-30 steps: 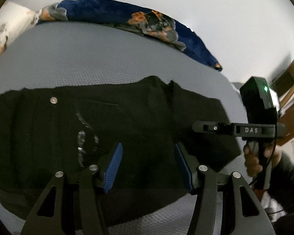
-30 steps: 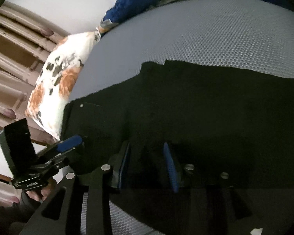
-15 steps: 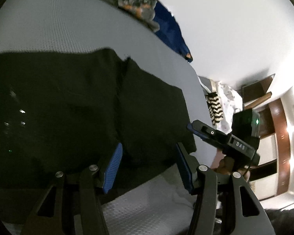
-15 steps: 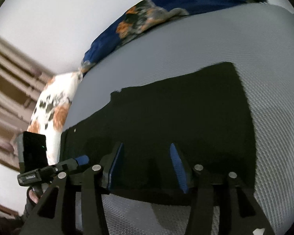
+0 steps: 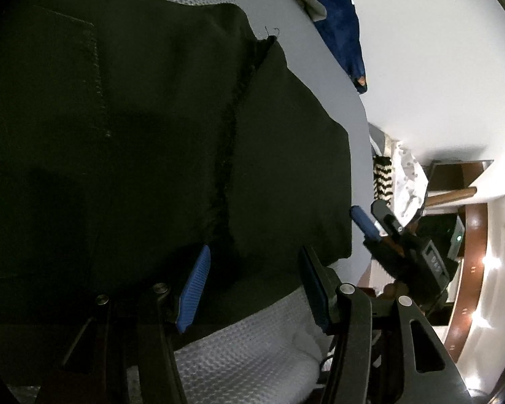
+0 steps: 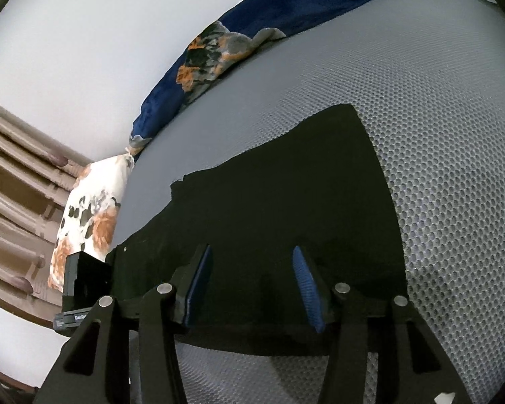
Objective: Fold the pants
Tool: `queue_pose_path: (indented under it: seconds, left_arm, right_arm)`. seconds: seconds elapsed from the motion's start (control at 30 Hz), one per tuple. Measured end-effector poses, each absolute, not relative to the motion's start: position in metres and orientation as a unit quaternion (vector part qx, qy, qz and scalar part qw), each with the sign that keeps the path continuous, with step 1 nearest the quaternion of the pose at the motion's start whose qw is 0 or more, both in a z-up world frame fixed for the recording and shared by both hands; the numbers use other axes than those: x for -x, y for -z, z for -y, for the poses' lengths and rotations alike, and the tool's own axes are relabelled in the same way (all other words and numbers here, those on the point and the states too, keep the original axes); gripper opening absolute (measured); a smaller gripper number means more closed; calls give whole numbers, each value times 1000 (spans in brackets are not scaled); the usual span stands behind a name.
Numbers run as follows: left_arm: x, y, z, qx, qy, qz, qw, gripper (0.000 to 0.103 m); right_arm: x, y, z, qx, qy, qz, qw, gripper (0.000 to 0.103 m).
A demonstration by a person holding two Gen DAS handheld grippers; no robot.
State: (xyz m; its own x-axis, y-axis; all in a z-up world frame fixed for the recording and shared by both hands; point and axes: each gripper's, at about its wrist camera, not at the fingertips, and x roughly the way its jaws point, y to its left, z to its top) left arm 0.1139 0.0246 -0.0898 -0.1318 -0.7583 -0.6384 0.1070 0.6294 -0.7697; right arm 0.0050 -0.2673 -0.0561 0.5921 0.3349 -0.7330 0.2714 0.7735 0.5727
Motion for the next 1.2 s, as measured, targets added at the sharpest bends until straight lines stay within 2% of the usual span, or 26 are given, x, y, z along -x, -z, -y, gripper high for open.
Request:
queue_pose_path:
  seconds: [0.1,0.17,0.3,0.37,0.57,0.73,0.87,1.2]
  left_arm:
    - [-118,92,-15,265,353,-668,600,53]
    - [-121,93,-7,266,352,-669,598,41]
    - [-126,95,6,266,346,-670,601,25]
    - [-126,93,10,261,347,-666,606,12]
    - [-117,75,9,199,344,-640,658,9]
    - [-108,73,-4,193,335,-634,670,7]
    - [-98,75,-11,177,330,-633,677,7]
    - [-92,76,0,104,331,-627,698,8]
  right_arm:
    - [-4,62,269,-336,-15,-456,824,49]
    - [-3,65,269,-336,-12,-460,822,49]
    - [-4,69,269,-332,-2,-467,820,50]
    - [-5,70,267,-315,16,-472,823,51]
    - [-12,70,261,-241,61,-496,832,51]
    - [-19,66,251,-179,79,-509,838,54]
    - [-20,64,245,-158,81,-513,840,60]
    - [-23,77,237,-129,79,-533,833,60]
